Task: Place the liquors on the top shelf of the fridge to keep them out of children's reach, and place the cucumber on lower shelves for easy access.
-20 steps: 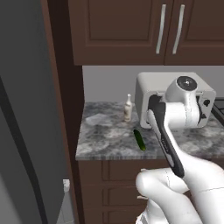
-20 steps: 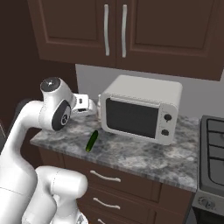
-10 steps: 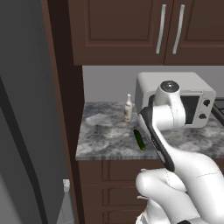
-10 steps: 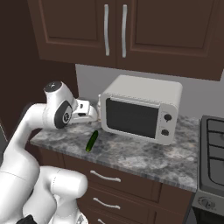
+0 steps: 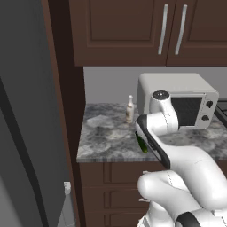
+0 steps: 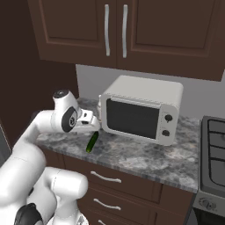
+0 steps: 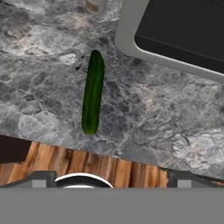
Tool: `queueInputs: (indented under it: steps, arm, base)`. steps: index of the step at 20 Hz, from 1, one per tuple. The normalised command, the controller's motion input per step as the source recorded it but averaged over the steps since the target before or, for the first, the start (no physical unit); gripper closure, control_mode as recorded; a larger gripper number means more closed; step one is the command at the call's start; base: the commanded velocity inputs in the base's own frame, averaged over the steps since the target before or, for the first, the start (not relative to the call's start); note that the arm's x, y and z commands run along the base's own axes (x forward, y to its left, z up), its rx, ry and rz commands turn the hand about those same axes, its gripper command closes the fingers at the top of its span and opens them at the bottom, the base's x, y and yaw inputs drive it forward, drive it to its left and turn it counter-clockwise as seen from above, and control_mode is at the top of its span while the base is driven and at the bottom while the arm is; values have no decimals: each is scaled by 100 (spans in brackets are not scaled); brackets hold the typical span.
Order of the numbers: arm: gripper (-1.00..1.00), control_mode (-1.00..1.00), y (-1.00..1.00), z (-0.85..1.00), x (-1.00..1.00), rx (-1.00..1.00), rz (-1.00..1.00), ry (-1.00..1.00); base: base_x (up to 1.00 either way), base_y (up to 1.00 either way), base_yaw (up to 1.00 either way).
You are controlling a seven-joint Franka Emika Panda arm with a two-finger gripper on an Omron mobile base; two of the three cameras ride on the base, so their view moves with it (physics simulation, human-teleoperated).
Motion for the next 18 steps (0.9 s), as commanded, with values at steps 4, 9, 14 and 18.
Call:
queueInputs:
  steps: [4, 9, 14, 18]
  arm:
    - [-100, -100, 0, -52, 23, 3, -3, 7]
    - [-100, -100, 0, -40, 18, 8, -1, 1]
    - [-100, -100, 0, -32, 17, 8, 0, 0]
    - [-100, -100, 1, -31, 21, 1, 0, 0]
  base:
    - [0, 0, 0]
    - [0, 0, 0]
    - [0, 0, 0]
    - [0, 0, 0]
